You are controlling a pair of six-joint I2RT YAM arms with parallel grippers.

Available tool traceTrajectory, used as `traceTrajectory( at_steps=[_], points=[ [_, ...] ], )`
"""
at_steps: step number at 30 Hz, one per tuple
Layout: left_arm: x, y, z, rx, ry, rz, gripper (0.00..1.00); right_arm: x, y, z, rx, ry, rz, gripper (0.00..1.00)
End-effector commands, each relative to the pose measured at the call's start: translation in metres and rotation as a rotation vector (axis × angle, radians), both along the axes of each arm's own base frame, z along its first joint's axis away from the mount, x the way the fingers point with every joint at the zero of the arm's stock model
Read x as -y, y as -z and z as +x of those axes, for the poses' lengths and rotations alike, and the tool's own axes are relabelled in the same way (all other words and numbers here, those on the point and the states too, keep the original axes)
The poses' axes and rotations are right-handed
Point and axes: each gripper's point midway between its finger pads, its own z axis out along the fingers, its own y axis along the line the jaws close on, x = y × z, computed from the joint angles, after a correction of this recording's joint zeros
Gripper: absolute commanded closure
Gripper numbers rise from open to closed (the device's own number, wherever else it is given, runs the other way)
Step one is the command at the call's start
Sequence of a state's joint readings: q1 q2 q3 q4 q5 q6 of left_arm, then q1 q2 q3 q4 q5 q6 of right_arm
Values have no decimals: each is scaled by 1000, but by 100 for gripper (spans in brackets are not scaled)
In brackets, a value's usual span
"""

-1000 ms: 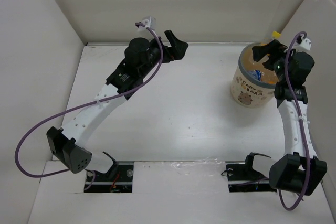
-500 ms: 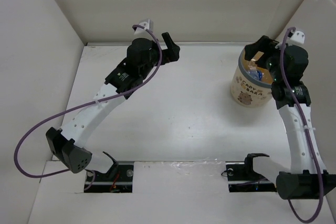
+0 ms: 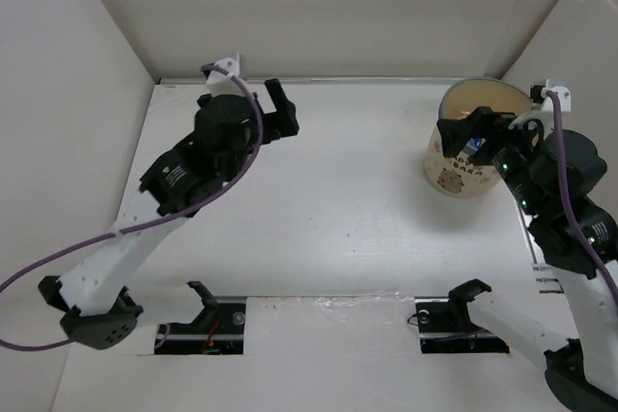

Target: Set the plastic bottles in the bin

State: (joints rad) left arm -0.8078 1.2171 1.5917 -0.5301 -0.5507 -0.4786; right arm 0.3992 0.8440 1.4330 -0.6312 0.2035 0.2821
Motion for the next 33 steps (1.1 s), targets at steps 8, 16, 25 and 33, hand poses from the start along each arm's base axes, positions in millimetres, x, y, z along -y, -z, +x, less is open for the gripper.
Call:
traceTrajectory(
  at_steps=[8,16,25,33],
  points=[
    [-96,-25,-103,210,77,-124,0,45,6,-81,-14,38,-83,0],
    [-141,-21,-143,275,61,-186,0,64,18,-110,13,64,-73,0],
    [-152,-21,-146,288,35,-185,0,64,20,-112,13,55,-73,0],
    [-140,-12,-131,275,12,-169,0,61,21,-110,13,45,-73,0]
  ],
)
